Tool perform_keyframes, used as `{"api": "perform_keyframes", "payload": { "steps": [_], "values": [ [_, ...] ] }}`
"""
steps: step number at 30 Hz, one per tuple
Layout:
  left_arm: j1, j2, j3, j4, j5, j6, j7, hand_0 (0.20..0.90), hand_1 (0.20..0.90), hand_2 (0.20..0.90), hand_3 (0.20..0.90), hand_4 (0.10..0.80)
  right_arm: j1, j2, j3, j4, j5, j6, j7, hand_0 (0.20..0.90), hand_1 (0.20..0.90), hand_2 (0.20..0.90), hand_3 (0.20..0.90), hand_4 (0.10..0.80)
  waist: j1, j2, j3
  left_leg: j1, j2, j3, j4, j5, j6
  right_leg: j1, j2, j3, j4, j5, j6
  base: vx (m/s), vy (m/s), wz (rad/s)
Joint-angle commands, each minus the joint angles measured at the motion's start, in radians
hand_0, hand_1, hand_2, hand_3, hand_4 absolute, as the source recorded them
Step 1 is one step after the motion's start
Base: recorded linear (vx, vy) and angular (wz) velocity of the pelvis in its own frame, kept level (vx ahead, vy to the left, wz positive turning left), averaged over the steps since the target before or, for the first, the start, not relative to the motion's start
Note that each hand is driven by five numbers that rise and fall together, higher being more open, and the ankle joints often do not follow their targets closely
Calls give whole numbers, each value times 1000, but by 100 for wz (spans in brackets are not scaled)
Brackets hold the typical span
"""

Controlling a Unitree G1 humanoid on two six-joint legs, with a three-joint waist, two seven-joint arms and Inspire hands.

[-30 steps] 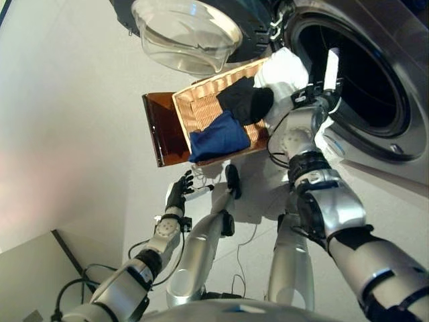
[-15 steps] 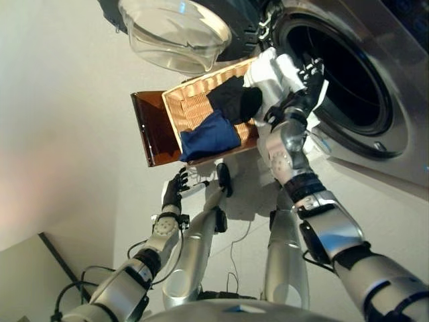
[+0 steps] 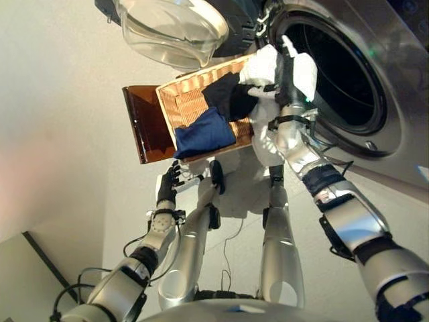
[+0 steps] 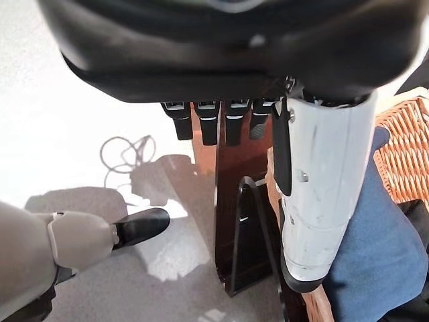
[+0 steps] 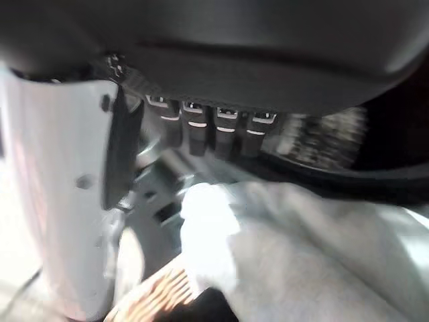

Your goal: Pick up the clothes and place them into the washing machine

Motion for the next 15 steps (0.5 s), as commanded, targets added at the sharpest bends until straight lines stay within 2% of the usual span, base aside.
{"api": "perform_keyframes", "payload": {
  "steps": [1,3,8,15],
  "values": [
    [17,51,20,-22,25,-60,30,900,900,900,900,800,-170,-51,60,-28,-219,19,-21,900,900,900,900,800,48,11,-28,-65,79,-35,14,10,-142,1,6,-36,150,-144,-61,0,0,0],
    [6,52,22,-11,24,-63,28,900,900,900,900,800,-224,-51,137,23,-324,56,-7,900,900,900,900,800,53,4,-24,-71,79,-38,14,12,-144,-3,6,-38,153,-144,-61,-12,-11,5],
    [-9,46,23,5,22,-60,30,900,900,900,900,800,-278,-45,234,73,-451,94,26,900,900,900,900,800,58,-1,-19,-78,79,-43,10,20,-145,-12,10,-40,152,-140,-63,-4,-2,2],
    [-27,38,30,23,0,-59,35,900,900,900,900,800,-319,-3,326,95,-568,119,88,900,900,900,900,800,59,-17,-5,-84,80,-48,14,22,-144,-16,10,-42,158,-140,-66,-2,0,1]
  ]
}}
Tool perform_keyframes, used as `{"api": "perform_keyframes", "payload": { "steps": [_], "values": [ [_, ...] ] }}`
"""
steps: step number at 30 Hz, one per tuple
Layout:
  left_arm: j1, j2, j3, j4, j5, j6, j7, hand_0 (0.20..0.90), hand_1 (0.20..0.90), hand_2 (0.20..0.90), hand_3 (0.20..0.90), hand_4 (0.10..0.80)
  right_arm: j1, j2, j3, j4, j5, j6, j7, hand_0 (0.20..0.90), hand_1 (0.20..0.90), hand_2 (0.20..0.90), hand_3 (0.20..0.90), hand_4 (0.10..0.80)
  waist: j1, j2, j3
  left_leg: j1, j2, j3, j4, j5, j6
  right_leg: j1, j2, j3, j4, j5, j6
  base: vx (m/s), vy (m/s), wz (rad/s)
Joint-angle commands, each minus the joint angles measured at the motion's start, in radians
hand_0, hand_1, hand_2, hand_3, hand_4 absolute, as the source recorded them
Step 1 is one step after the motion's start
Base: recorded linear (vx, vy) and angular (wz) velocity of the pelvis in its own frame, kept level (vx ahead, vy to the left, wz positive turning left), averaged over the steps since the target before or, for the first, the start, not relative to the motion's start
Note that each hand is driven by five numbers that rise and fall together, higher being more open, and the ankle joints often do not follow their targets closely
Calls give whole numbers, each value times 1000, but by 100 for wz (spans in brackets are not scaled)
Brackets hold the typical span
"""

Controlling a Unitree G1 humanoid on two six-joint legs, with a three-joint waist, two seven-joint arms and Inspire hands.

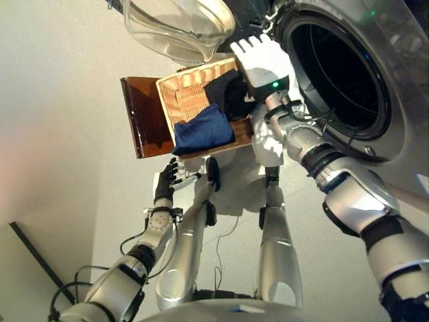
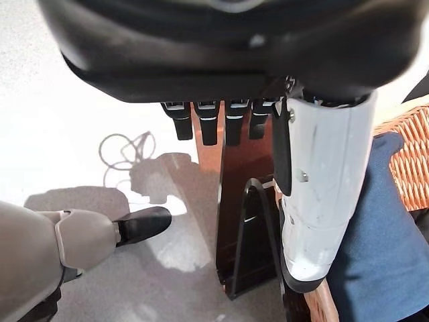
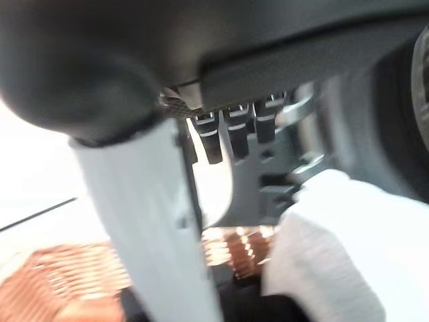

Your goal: Pick up the clothes and place them into the washing machine

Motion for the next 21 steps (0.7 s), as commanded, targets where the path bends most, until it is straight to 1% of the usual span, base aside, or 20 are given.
{"api": "perform_keyframes", "payload": {
  "steps": [1,6,11,21],
  "values": [
    [-16,21,30,13,-3,-48,33,900,900,900,900,800,-133,24,25,-10,-84,18,-5,900,900,900,900,800,36,12,-6,-49,64,-28,-20,33,-136,-2,-1,-24,151,-149,-65,0,0,0],
    [-16,22,38,8,-17,-46,34,900,900,900,900,800,-143,48,53,15,-102,19,28,900,900,900,900,800,36,8,5,-51,64,-33,-22,37,-136,-3,0,-29,154,-150,-66,0,0,0],
    [-24,23,49,13,-23,-46,43,900,900,900,900,800,-139,58,49,34,-79,13,39,900,900,900,900,800,36,3,9,-57,64,-38,-28,42,-137,-5,-1,-31,151,-150,-66,10,-2,4],
    [-17,39,93,-15,-33,-52,60,900,900,900,900,800,-122,44,62,114,-28,-6,72,900,900,900,900,800,45,8,9,-76,59,-48,-42,55,-138,-26,0,-38,152,-151,-68,8,2,4]
  ]
}}
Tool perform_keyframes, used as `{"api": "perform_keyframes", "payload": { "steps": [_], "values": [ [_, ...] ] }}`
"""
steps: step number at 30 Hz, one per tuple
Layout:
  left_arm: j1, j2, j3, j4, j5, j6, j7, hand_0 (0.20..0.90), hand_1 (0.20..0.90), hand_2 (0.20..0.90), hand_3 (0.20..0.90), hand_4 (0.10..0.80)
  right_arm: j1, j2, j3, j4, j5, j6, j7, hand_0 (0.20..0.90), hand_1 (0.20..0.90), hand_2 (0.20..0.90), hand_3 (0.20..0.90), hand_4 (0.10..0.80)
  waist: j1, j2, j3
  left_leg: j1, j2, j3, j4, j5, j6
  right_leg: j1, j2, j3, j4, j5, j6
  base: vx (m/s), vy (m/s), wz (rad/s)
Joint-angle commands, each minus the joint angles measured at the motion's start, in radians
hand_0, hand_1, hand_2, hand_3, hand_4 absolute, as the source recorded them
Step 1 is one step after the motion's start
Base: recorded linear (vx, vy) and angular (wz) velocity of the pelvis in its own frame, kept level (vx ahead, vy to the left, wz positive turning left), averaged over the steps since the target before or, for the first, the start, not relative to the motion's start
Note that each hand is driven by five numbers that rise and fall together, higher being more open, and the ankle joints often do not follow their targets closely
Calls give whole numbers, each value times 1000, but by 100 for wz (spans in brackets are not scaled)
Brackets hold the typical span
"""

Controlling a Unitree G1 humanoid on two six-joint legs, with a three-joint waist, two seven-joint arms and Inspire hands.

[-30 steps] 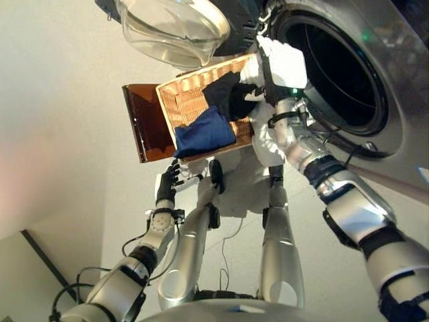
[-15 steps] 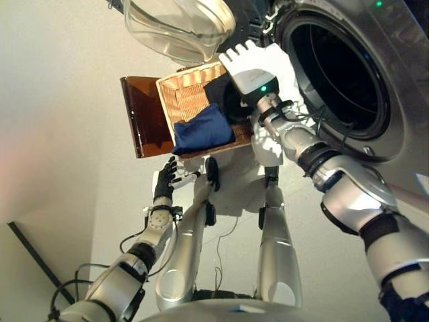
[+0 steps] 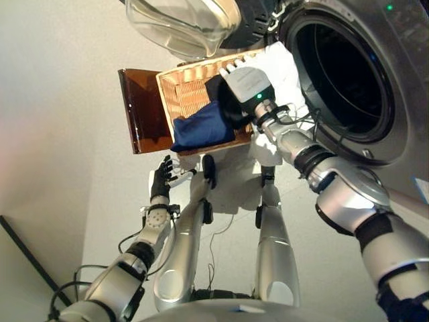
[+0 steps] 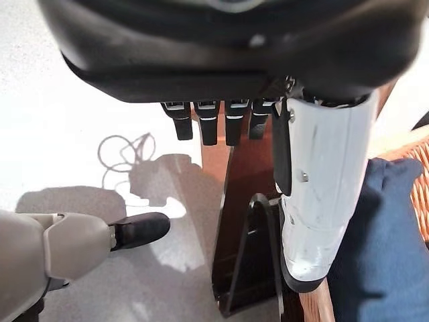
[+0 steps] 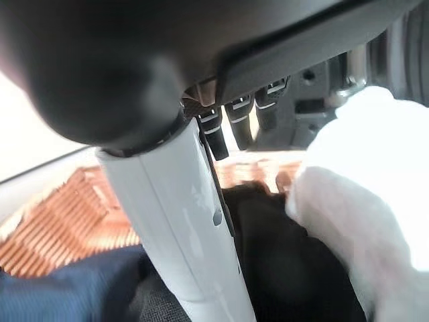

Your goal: Pick up the clothes and place them into the washing machine

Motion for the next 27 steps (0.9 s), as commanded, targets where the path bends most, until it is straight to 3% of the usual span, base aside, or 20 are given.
{"api": "perform_keyframes", "payload": {
  "steps": [1,12,27],
  "values": [
    [4,41,23,-47,-22,-53,46,900,900,900,900,800,-113,-21,4,27,41,-5,-21,900,900,900,900,800,45,42,2,-45,58,-27,-49,54,-135,-9,0,-15,151,-146,-62,0,0,0],
    [31,52,0,-179,-16,-60,18,900,900,900,900,800,-168,-77,60,139,73,-12,10,900,900,900,900,800,77,67,2,-90,50,-49,-60,70,-138,-47,-6,-32,163,-147,-62,3,1,4],
    [30,57,-8,-267,-10,-54,19,900,900,900,900,800,-240,-79,111,176,71,-8,21,900,900,900,900,800,118,78,2,-197,38,-90,-36,80,-138,-136,-9,-59,217,-167,-70,6,-1,8]
  ]
}}
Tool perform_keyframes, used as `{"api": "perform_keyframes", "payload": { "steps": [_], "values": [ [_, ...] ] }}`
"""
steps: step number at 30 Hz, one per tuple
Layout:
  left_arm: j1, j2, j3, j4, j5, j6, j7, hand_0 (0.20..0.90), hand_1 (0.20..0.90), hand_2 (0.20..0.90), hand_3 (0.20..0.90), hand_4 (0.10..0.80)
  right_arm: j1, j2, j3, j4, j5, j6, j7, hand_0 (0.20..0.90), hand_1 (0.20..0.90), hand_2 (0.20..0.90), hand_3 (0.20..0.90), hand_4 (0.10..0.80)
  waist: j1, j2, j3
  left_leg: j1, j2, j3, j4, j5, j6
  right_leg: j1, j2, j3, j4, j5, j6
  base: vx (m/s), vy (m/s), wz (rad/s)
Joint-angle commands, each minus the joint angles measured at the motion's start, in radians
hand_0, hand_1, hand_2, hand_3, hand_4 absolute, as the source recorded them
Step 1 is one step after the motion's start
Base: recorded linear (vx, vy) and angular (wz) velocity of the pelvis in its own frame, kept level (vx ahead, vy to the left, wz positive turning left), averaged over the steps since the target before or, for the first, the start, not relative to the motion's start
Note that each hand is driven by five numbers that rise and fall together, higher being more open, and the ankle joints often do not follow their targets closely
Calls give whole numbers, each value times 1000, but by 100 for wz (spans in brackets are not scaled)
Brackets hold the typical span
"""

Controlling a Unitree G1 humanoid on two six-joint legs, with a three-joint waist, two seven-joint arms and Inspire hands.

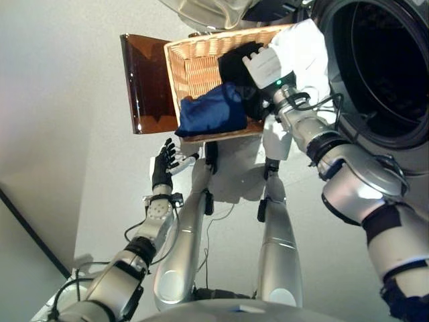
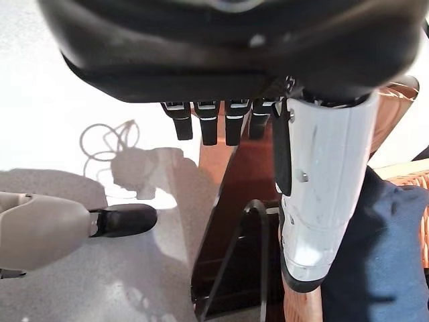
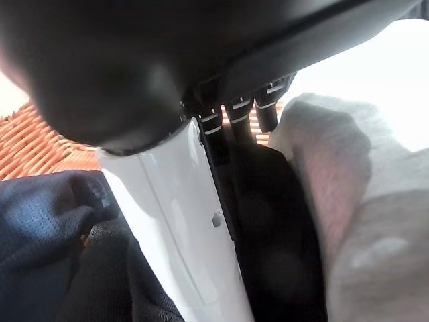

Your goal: Pick up the clothes and place them into the washing machine

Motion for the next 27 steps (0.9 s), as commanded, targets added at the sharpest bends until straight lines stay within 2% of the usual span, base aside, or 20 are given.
{"api": "perform_keyframes", "payload": {
  "steps": [1,9,10,11,12,13,14,27],
  "values": [
    [23,49,-11,-96,-12,-46,12,900,900,900,900,800,-139,-25,43,35,5,12,5,900,900,900,900,800,66,76,1,-68,25,-16,-33,42,-89,-17,-19,4,164,-147,-38,-2,8,7],
    [11,52,-14,-116,-19,-43,16,900,900,900,900,800,-186,0,52,55,31,13,2,900,900,900,900,800,87,78,1,-101,18,-38,-29,46,-90,-36,-26,-10,172,-151,-38,-3,11,5],
    [12,52,-14,-120,-19,-42,16,900,900,900,900,800,-188,1,51,59,33,13,2,842,842,842,842,759,89,78,1,-104,17,-39,-28,46,-90,-39,-26,-11,175,-153,-40,0,0,0],
    [11,52,-14,-119,-21,-42,14,900,900,900,900,800,-192,2,51,62,34,14,-1,730,730,730,730,678,91,78,1,-107,17,-41,-27,47,-91,-43,-26,-10,178,-155,-40,0,0,0],
    [8,52,-13,-120,-22,-43,16,900,900,900,900,800,-195,2,48,67,34,15,-3,540,540,540,540,543,92,79,1,-110,16,-43,-26,48,-91,-46,-26,-9,180,-156,-40,-8,20,3],
    [7,50,-14,-123,-23,-44,17,900,900,900,900,800,-198,2,46,71,37,16,-7,442,442,442,442,473,93,80,1,-112,15,-43,-28,49,-91,-48,-27,-8,180,-156,-40,-8,21,5],
    [6,49,-13,-124,-24,-43,18,900,900,900,900,800,-199,1,47,74,34,18,-9,200,200,200,200,300,94,80,1,-114,14,-44,-28,50,-91,-51,-27,-8,182,-156,-40,-10,44,5],
    [3,37,-19,-113,-33,-42,24,900,900,900,900,800,-202,-3,21,88,39,30,-35,200,200,200,200,300,95,81,1,-96,13,-41,-32,51,-90,-43,-24,1,188,-161,-42,-3,7,2]
  ]
}}
